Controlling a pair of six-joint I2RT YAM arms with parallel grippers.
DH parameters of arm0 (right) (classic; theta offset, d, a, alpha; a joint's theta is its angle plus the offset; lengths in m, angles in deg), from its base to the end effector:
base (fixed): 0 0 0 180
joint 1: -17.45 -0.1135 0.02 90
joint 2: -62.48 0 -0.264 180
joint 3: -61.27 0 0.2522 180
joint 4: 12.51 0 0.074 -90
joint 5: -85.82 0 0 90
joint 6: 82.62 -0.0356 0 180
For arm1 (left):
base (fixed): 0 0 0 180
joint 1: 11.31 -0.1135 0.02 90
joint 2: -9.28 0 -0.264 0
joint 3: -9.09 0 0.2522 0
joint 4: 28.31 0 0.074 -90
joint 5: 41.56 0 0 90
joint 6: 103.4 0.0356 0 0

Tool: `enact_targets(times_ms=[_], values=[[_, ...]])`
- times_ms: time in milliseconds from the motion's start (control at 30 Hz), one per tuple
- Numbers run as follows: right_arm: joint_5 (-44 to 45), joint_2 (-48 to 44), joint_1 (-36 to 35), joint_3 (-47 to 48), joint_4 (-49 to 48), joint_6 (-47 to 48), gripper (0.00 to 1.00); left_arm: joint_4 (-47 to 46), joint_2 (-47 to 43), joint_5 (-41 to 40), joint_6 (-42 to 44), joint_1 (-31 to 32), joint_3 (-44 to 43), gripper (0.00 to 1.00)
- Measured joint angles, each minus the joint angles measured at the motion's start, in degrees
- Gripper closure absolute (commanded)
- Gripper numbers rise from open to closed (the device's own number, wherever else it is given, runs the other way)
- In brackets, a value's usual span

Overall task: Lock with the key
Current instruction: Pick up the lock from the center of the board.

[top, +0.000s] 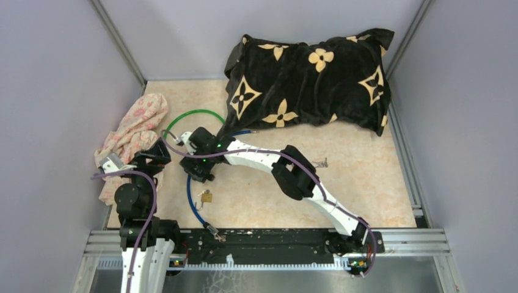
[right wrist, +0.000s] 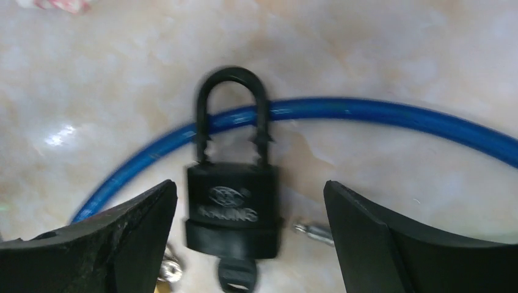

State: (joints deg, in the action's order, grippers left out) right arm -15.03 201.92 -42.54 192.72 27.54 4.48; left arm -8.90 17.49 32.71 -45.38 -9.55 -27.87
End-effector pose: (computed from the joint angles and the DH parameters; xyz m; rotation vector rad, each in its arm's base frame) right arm 0.2659 0.4737 0.1691 -1.2850 2.1701 0.7084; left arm 0.0869 0.0070 0.2901 -0.5857 1.2940 -0.2939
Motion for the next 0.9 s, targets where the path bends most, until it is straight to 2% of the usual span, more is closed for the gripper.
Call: enact_targets(times_ms=[133, 333, 467, 533, 567, 633, 733, 900], values=[[1.27, 3.74, -2.21, 6.54, 2.71, 1.01, 0.21, -0.44, -0.24, -0.74, 1.86, -0.33, -0.33, 0.01], [4.24, 3.78, -2.54, 6.01, 3.39, 3.17, 0.21, -0.42, -0.15, -0.35, 2.1, -0.79, -0.28, 0.01], [7.26, 2.08, -3.32, 2.56, 2.14, 5.6, 0.27, -0.7, 0.0, 0.13, 2.29, -0.9, -0.22, 0.01], [9.29, 1.97, -3.91, 2.23, 2.25, 6.86, 0.36, -0.9, 0.07, 0.2, 2.58, -0.9, -0.22, 0.01], [10.25, 1.95, -4.17, 1.97, 2.25, 7.3, 0.45, -0.94, 0.11, 0.2, 2.82, -0.92, -0.22, 0.01], [10.86, 1.88, -4.46, 1.95, 2.36, 7.37, 0.71, -1.03, 0.15, 0.33, 3.52, -0.92, -0.22, 0.01], [12.81, 0.26, -4.72, -0.39, 1.92, 7.91, 1.0, -1.4, 0.2, 0.44, 4.94, -0.92, -0.24, 0.01], [12.61, -5.9, -4.0, -10.1, 0.74, 7.82, 1.0, -1.66, 0.81, 3.06, 8.61, -0.9, -0.24, 0.01]])
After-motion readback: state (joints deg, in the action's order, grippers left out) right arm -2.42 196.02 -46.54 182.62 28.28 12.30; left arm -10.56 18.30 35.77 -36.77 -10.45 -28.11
